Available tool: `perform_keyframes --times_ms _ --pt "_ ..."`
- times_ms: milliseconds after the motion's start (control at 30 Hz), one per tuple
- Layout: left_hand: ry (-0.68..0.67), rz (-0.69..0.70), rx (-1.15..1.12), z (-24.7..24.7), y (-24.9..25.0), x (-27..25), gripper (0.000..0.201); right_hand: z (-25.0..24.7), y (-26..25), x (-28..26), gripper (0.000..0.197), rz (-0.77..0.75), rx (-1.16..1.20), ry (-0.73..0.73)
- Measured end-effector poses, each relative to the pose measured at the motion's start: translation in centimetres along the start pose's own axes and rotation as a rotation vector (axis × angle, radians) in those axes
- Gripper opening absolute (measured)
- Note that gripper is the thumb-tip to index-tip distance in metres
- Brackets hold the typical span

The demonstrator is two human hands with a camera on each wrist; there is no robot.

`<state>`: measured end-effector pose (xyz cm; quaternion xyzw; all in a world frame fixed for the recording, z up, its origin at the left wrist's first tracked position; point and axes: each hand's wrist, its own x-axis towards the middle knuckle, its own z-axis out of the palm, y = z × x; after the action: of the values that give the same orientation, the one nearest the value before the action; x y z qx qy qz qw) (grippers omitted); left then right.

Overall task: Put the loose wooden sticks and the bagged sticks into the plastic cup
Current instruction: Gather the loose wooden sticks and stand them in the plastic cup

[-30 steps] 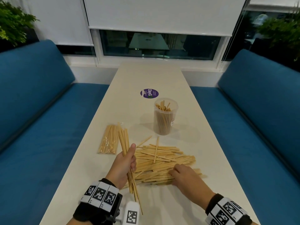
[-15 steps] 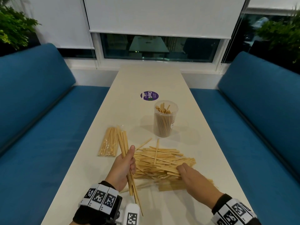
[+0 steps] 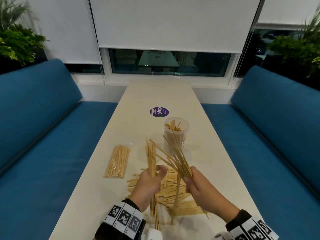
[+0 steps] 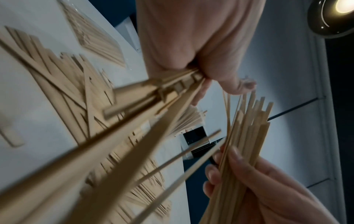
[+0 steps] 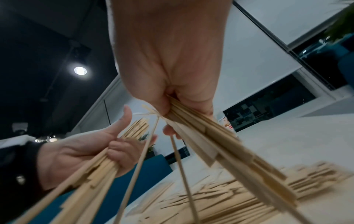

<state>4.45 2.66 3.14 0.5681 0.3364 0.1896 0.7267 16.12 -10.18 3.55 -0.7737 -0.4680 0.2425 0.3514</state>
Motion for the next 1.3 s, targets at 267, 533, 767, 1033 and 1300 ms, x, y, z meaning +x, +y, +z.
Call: perform_keyframes --times_ms 267,533,767,1033,1300 --pt "-0.043 0.105 -0.109 1.9 0.8 0.5 0.061 2.2 -2.2 0.8 0.010 -0.044 0.116 -0.051" --pt "0.042 0.173 -0.010 2.1 0.8 0.6 0.052 2.9 -2.7 1.6 0.029 -0.046 0.053 -0.044" --pt "0.199 0.261 0.068 2.8 1.1 0.9 0.018 3.2 -3.3 1.7 0.019 -0.087 0.024 0.029" --pt "0.297 0.209 -0.112 2.2 2.9 1.0 0.028 2.5 -3.4 2.0 0.020 -0.149 0.006 0.197" --pt "0.314 0.284 -0.057 1.8 3.3 0.9 0.032 2.9 -3.4 1.5 0.020 -0.117 -0.021 -0.018"
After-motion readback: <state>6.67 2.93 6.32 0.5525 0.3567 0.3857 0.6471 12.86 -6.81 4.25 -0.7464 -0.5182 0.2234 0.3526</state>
